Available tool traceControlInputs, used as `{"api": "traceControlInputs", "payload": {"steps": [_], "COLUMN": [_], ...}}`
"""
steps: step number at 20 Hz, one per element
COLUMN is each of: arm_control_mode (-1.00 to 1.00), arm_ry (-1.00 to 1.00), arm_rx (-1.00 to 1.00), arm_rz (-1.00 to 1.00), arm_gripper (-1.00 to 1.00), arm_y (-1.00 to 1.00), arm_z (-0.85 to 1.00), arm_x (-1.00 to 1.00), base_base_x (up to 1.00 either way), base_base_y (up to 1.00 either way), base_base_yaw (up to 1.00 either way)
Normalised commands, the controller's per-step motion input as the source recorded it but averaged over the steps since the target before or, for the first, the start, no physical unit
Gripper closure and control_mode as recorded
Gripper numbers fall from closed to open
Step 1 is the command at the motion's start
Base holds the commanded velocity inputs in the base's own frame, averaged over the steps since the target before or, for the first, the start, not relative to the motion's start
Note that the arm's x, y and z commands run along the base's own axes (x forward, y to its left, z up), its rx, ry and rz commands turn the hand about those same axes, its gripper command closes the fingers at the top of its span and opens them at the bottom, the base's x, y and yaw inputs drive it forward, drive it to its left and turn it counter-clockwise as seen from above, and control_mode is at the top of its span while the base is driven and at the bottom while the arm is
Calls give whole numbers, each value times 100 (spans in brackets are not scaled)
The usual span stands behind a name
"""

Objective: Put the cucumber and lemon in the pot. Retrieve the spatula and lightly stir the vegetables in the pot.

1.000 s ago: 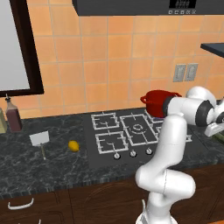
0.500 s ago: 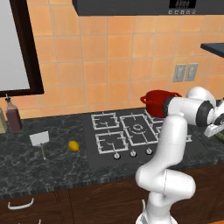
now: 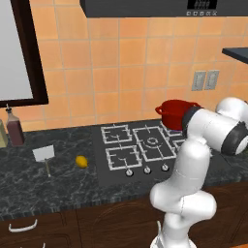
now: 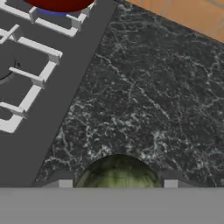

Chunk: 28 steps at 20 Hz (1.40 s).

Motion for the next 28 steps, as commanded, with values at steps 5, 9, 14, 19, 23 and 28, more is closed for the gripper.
{"api": "traceControlInputs", "payload": {"steps": [5,9,14,19,23,28], "arm_control_mode": [-100,-100,-100,-100,-100,-100], "arm_ry": [-19,-6,0,0,0,-3], "arm_rx": [-11,-11,-9,-1,0,11], "arm_rz": [0,0,0,0,0,0], "arm_gripper": [100,100,100,100,100,100], "arm_y": [97,95,82,45,14,18], "arm_z": [100,100,95,77,29,0], "arm_x": [-5,19,58,78,82,51], "base_base_x": [0,0,0,0,0,0], "base_base_y": [0,0,0,0,0,0], "base_base_yaw": [0,0,0,0,0,0]}}
